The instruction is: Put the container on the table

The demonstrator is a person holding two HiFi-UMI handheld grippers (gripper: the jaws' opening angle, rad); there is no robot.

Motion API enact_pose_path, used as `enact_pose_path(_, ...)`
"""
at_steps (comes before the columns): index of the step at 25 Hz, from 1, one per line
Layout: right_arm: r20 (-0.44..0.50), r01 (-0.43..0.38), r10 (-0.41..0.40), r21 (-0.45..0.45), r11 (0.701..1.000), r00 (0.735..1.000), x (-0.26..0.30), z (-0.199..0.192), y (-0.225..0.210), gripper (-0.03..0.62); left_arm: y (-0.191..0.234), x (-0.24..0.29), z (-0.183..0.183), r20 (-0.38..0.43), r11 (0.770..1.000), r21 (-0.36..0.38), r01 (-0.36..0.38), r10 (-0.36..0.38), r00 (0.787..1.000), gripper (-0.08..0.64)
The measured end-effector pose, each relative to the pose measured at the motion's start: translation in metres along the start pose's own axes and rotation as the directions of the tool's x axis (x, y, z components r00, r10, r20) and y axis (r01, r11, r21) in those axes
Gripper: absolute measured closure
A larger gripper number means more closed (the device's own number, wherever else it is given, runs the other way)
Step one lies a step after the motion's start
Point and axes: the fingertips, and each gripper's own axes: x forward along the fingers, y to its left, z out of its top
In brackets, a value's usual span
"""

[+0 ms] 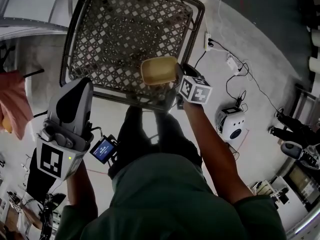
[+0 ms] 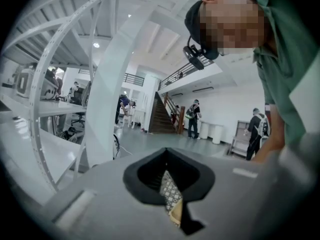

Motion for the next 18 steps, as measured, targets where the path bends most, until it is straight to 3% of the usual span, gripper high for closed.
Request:
enact_pose_path(4, 0.147, -0.059, 0.06, -0.016, 0.998, 0.987, -0.06, 0.057, 0.032, 0.501, -0.006, -0.013, 0.028, 0.031, 1.0, 0.026, 0.005, -0.006, 0.999, 0.557)
enact_pose_path(7, 0.278, -0.137, 0.146, -0.052, 0.989, 0.949, -0.119, 0.106, 0.064, 0.568, -0.014, -0.027, 0.045, 0.038, 0.999, 0.04, 0.007, -0.009, 0.999, 0.558)
enact_pose_path(9, 0.373, -0.19, 0.218, -0.111, 0.976, 0.902, -0.165, 0.141, 0.089, 0.588, -0.02, -0.037, 0.057, 0.048, 0.999, 0.053, 0.01, -0.013, 0.999, 0.557)
enact_pose_path(12, 0.509, -0.239, 0.325, -0.229, 0.944, 0.797, -0.235, 0.191, 0.126, 0.588, -0.028, -0.047, 0.074, 0.073, 0.996, 0.088, 0.018, -0.024, 0.997, 0.557)
enact_pose_path(18, 0.618, -0.211, 0.47, -0.446, 0.87, 0.63, -0.378, 0.235, 0.187, 0.589, -0.056, -0.068, 0.105, 0.091, 0.992, 0.121, 0.046, -0.057, 0.994, 0.557)
